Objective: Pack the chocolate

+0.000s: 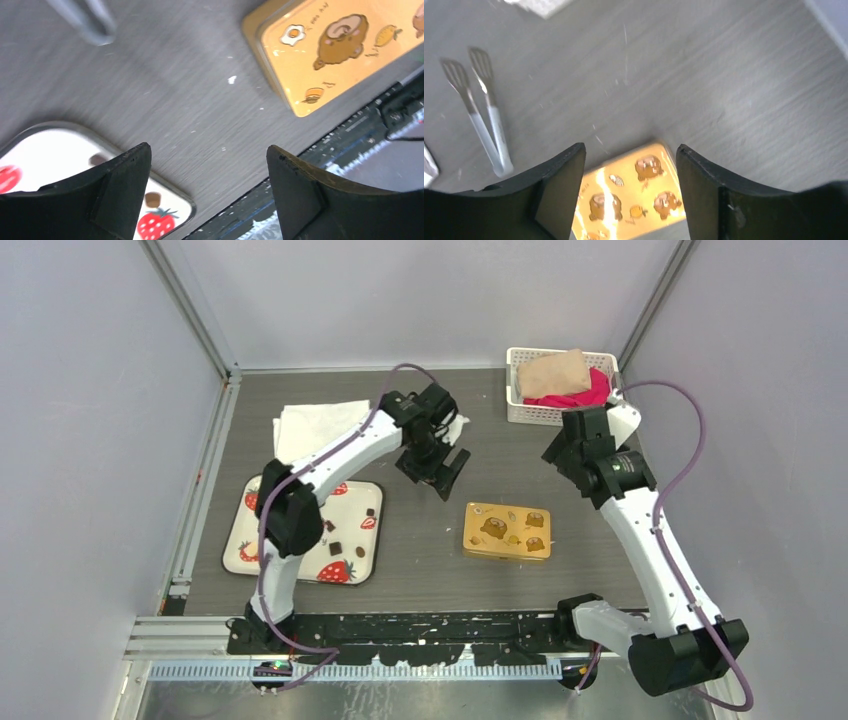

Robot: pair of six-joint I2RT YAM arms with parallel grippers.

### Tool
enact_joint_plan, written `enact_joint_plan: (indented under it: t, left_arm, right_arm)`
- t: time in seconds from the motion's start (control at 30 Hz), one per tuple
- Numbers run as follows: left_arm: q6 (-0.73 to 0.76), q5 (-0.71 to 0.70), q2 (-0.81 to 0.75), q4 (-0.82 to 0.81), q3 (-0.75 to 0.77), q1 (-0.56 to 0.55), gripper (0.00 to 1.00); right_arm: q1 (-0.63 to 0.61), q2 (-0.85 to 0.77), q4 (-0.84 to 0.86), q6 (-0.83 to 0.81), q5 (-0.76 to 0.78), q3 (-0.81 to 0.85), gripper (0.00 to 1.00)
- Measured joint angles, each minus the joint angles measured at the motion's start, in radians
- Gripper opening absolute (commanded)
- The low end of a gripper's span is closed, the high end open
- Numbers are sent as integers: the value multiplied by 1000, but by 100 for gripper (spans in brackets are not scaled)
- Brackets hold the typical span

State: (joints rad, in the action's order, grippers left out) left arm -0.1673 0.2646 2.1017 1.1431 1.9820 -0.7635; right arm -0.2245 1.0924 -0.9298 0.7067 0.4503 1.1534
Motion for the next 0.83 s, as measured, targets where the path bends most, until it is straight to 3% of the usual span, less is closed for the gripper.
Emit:
enact_joint_plan:
  t: [0.23,0.4,0.5,0.67,0.83]
  left_arm:
    - [-42,-245,-238,-56,-62,60,87]
    - [-154,-387,-453,-159,-209,157,93]
    - [-208,-497,-562,-199,-302,190,94]
    - [-249,-598,-668,-245,-404,184,94]
    - [-282,-658,-678,-248,-424,182,94]
  right_arm:
    - [4,-55,103,-34,153,91,82]
    - [4,-132,153,-23,251,87,94]
    - [4,-155,166,-5,299,73,96]
    - [4,-154,164,28,328,40,99]
    - [4,-153,162,40,345,38,100]
